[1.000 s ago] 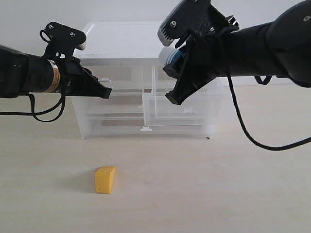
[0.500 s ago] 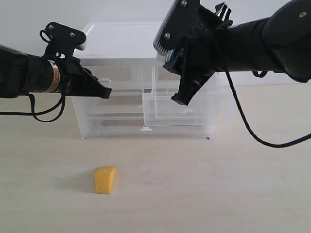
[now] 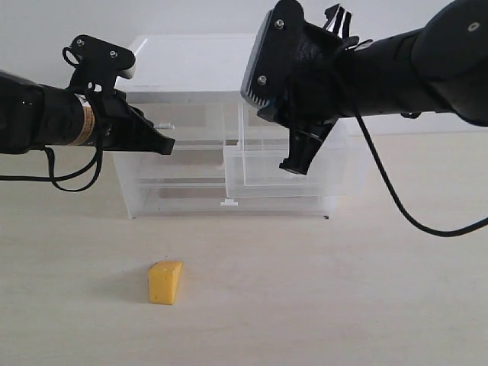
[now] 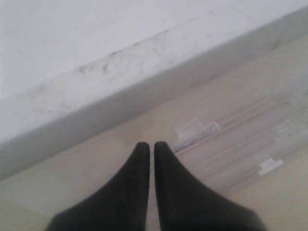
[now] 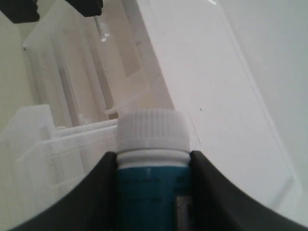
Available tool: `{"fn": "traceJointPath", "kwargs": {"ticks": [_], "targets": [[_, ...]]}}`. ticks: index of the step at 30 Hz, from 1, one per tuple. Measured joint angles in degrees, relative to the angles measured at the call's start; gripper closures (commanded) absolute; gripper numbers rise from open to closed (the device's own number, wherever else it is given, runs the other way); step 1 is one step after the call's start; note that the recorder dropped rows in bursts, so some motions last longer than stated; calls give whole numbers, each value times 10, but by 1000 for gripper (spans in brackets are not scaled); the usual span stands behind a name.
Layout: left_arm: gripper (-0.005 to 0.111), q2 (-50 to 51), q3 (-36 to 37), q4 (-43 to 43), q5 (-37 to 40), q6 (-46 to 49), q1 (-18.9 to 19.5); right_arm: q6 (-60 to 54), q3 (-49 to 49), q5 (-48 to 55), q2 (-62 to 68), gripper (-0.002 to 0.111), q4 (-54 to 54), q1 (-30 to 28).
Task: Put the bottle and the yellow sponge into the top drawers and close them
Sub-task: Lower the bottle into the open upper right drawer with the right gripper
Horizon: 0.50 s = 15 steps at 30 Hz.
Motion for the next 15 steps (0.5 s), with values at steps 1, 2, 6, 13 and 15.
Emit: {"fn": "traceJointPath", "kwargs": {"ticks": [1,2,6,13,15], "targets": [[103,0,0,0,0,0,0,0,0,5,1,108,-3,-7],[103,0,0,0,0,0,0,0,0,11,1,108,-4,-15],[103,0,0,0,-1,0,0,0,0,26,1,108,-7,-41],[103,0,0,0,-1,0,0,0,0,31,10,108,-7,-45],[103,0,0,0,-1,0,0,0,0,31,19,108,-7,-45]]}}
